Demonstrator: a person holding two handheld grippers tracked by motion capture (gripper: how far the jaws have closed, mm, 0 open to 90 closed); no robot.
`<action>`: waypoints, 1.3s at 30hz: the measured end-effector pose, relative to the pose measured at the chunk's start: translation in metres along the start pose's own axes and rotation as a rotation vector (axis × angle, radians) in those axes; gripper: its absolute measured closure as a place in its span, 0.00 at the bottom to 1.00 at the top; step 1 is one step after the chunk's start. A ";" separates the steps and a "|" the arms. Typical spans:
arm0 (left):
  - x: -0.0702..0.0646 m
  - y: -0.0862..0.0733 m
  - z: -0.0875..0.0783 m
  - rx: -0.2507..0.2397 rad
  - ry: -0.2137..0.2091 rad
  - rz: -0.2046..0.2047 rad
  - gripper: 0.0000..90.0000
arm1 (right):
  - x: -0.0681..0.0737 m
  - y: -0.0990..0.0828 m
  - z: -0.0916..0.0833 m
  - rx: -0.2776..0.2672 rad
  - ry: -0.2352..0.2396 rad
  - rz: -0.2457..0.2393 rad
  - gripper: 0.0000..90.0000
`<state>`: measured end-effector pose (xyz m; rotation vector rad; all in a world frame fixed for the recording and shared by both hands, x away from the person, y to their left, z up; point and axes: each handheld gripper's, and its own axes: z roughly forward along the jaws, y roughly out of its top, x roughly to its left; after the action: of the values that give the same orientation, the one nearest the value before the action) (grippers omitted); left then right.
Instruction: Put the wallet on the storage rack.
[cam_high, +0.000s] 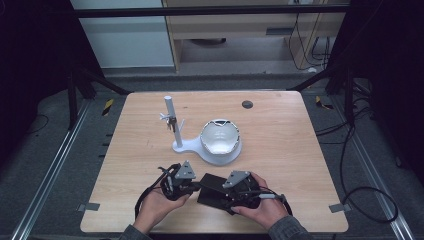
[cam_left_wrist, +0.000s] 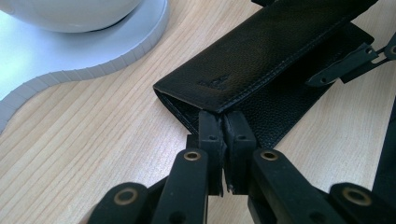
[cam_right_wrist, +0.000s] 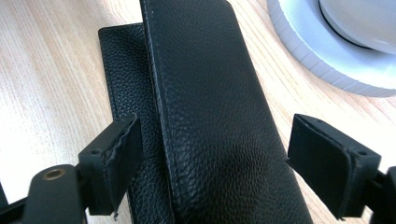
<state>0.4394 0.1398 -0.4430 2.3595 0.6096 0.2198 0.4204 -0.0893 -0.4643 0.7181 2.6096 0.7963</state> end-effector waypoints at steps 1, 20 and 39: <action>0.001 0.001 0.000 0.001 0.001 0.000 0.98 | 0.000 0.001 0.001 0.005 -0.005 -0.002 0.23; 0.004 0.029 -0.004 -0.030 -0.009 0.001 1.00 | 0.004 0.005 0.005 0.057 -0.066 -0.058 0.46; 0.006 0.010 -0.004 -0.017 0.030 -0.018 0.99 | -0.006 0.005 -0.012 0.018 -0.155 -0.060 0.60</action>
<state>0.4469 0.1384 -0.4332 2.3371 0.6408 0.2519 0.4223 -0.0935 -0.4510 0.6753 2.4896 0.6729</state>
